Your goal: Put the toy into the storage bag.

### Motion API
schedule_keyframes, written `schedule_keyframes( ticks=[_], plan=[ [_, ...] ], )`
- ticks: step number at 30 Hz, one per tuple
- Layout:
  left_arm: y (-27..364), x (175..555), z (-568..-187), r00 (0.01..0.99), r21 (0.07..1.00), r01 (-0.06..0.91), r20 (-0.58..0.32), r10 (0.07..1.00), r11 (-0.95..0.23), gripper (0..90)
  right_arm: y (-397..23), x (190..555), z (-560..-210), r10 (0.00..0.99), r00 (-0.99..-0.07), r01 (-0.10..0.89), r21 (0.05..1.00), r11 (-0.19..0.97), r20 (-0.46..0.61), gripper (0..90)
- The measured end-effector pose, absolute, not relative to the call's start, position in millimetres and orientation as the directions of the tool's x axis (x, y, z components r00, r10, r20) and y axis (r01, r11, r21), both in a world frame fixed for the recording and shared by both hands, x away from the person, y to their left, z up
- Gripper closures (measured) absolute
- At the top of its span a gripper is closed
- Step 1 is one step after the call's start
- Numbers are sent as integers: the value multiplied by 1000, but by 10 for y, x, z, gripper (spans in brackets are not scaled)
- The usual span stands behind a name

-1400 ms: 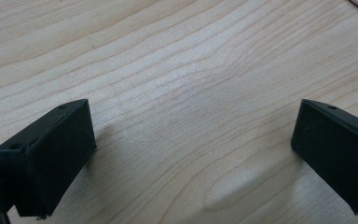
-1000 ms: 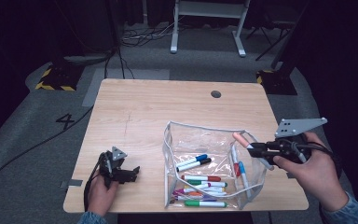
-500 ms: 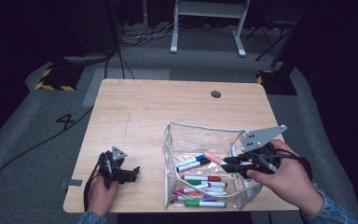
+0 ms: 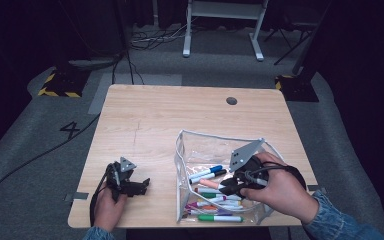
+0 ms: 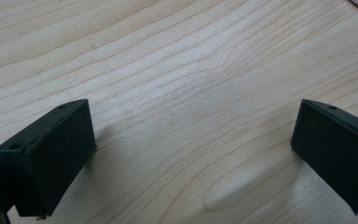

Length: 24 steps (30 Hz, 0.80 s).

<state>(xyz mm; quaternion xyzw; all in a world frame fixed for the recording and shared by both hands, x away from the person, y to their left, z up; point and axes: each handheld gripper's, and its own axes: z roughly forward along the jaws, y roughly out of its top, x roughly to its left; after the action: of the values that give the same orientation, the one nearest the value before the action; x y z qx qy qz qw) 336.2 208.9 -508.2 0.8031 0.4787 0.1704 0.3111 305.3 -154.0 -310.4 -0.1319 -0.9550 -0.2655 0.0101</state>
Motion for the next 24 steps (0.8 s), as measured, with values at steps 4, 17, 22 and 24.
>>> schedule_keyframes(
  ticks=[4,17,22,24],
  plan=[
    [2089,3361,-5081,484,662,663,-24,875,-349,0,-1465,3076,-3166,230,-969,244,448,860,87,772],
    [2089,3361,-5081,484,662,663,-23,875,-349,0,-1270,3099,-3248,182,-980,198,378,904,80,772],
    [2089,3362,-5081,484,663,663,-23,875,-349,0,-1219,3116,-3384,164,-980,192,343,919,109,773],
    [2089,3361,-5081,483,663,663,-23,875,-349,0,-1208,3126,-3434,157,-980,189,333,924,119,772]
  ],
)
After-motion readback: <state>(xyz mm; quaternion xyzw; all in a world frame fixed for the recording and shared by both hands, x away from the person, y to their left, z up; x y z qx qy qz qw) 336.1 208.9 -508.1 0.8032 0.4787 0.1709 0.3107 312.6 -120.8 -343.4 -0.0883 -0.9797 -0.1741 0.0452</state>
